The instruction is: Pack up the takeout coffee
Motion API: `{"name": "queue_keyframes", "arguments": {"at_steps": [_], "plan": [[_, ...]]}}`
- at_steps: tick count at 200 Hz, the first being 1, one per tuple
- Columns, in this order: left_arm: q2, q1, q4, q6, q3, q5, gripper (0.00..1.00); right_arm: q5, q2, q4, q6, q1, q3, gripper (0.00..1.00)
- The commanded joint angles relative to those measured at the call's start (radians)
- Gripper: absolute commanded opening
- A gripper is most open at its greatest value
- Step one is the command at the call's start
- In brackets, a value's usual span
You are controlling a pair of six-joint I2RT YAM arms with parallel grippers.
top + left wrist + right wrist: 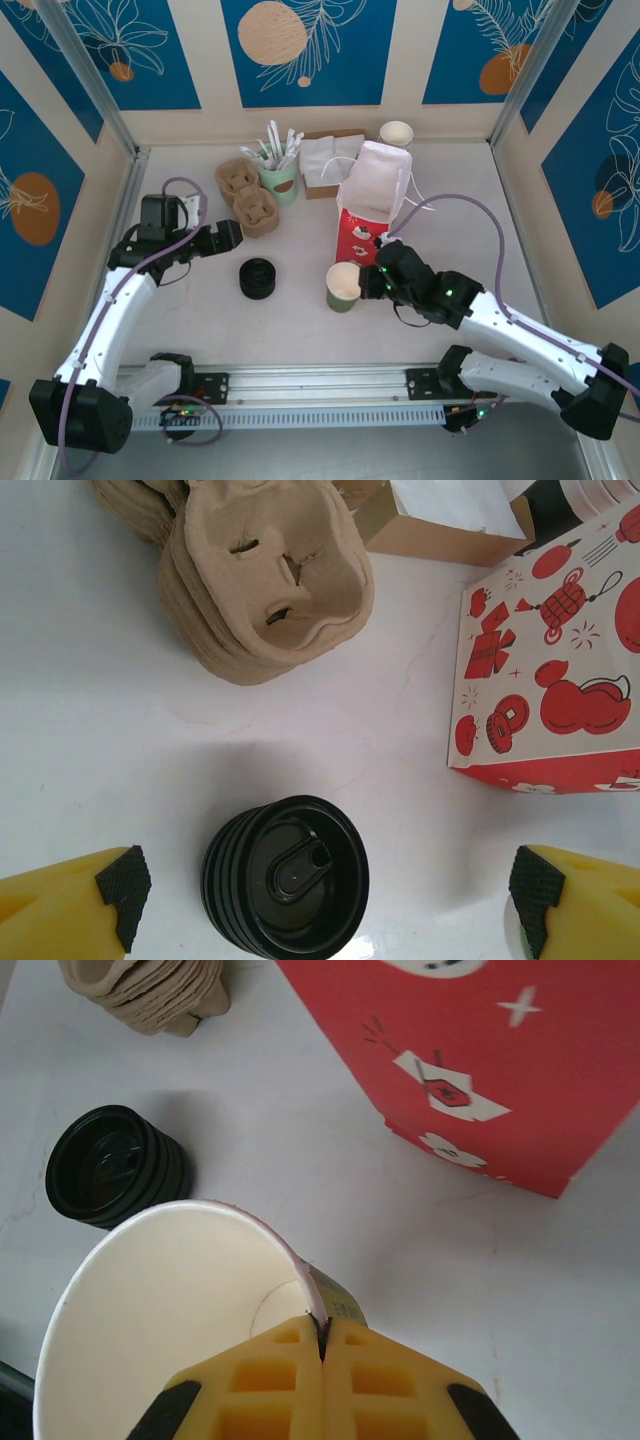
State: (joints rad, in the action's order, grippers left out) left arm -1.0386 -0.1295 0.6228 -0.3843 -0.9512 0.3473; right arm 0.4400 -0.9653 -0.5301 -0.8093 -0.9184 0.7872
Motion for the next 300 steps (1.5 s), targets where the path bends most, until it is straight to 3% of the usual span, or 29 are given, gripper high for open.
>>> {"name": "queue_keyframes", "arguments": {"at_steps": [1, 70, 199, 253, 300], "plan": [[-0.011, -0.011, -0.025, -0.019, 0.017, -0.004, 0.94, 0.059, -0.035, 0.098, -0.028, -0.035, -0.014, 0.00], [-0.040, -0.011, -0.038, -0.050, 0.038, -0.030, 0.94, 0.078, -0.192, 0.180, -0.008, -0.061, 0.011, 0.00], [-0.076, -0.011, -0.047, -0.062, 0.035, -0.033, 0.94, 0.083, -0.313, 0.220, 0.010, -0.062, 0.026, 0.00], [-0.082, -0.010, -0.030, -0.050, 0.027, -0.029, 0.94, 0.081, -0.306, 0.190, 0.022, -0.062, 0.052, 0.29], [-0.065, -0.032, 0.022, -0.030, 0.005, -0.031, 0.92, 0.095, -0.280, 0.114, 0.038, -0.061, 0.122, 0.40]]}}
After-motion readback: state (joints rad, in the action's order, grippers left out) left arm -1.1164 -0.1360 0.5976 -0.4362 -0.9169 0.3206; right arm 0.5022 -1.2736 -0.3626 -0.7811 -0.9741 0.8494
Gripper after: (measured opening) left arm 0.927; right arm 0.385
